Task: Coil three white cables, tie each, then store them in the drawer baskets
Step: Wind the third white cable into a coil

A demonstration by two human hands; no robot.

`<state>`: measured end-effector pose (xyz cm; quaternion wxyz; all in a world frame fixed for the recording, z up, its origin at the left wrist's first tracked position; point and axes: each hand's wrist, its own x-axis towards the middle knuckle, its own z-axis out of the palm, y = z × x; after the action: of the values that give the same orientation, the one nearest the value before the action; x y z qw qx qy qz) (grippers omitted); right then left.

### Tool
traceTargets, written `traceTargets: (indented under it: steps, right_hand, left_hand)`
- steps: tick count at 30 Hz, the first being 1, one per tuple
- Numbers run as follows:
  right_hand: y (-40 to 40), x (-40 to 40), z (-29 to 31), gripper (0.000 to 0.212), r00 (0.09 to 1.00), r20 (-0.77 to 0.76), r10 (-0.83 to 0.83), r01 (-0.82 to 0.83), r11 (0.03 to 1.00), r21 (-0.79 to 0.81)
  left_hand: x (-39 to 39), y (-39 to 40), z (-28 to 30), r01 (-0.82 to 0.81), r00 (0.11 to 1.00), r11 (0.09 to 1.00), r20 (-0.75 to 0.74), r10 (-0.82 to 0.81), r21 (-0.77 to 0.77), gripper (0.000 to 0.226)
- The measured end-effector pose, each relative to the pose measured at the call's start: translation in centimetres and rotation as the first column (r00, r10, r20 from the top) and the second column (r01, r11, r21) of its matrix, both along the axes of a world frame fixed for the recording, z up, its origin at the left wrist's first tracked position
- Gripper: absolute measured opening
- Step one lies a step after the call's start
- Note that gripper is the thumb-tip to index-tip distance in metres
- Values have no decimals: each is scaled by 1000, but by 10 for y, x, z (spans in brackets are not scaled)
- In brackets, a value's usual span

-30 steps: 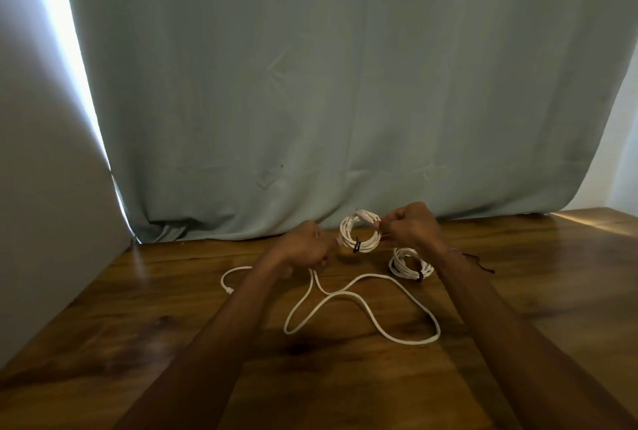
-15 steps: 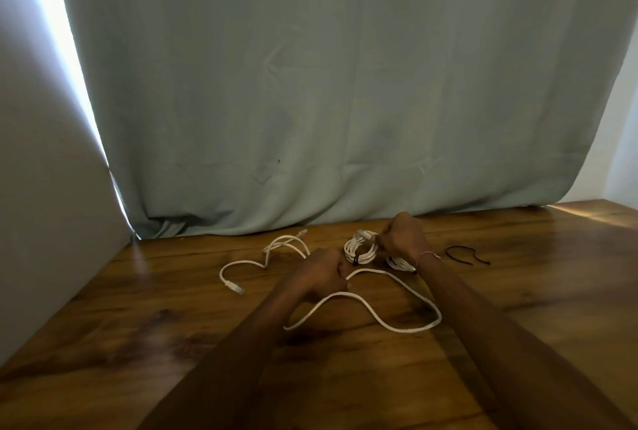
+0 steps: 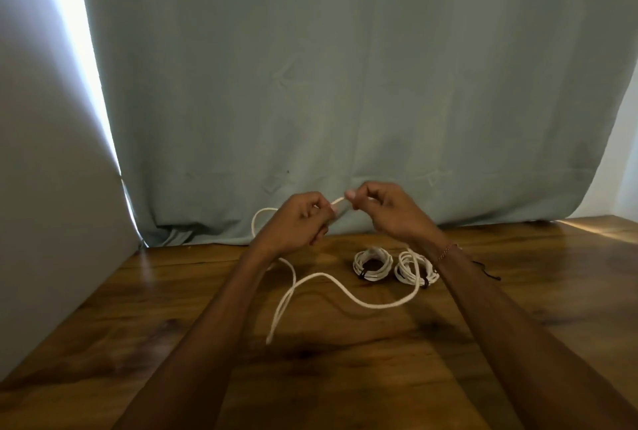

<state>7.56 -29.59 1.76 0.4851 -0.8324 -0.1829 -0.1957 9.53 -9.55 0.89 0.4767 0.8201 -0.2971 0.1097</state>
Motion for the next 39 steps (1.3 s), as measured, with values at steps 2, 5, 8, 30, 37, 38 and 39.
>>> traceTargets:
  steps: [2, 5, 8, 30, 37, 38, 39]
  right_hand:
    - [10, -5, 22, 27, 996, 72, 51, -58, 994, 97]
    - [21, 0, 44, 27, 978, 207, 8, -49, 980, 194]
    - [31, 9, 55, 27, 958, 276, -80, 0, 960, 279]
    - [86, 32, 75, 35, 887, 435, -157, -16, 930, 368]
    - [65, 41, 81, 35, 865, 434, -254, 179, 962, 206]
    - [65, 39, 79, 33, 842, 483, -241, 178, 969, 173]
    - [66, 34, 78, 32, 820, 533, -209, 149, 977, 154]
  left_hand:
    - [-7, 10, 12, 35, 998, 998, 48, -37, 53, 35]
    - [-11, 29, 28, 7, 990, 998, 143, -16, 63, 36]
    - [-14, 46, 41, -26, 986, 1000, 167, 23, 13, 38]
    - [-34, 61, 60, 197, 946, 949, -208, -250, -246, 28]
    - [-30, 65, 59, 178, 898, 805, -242, -368, -566, 29]
    - [-29, 64, 59, 161, 900, 803, -249, -358, -574, 30]
    - [-28, 61, 58, 143, 904, 803, -255, -344, -579, 30]
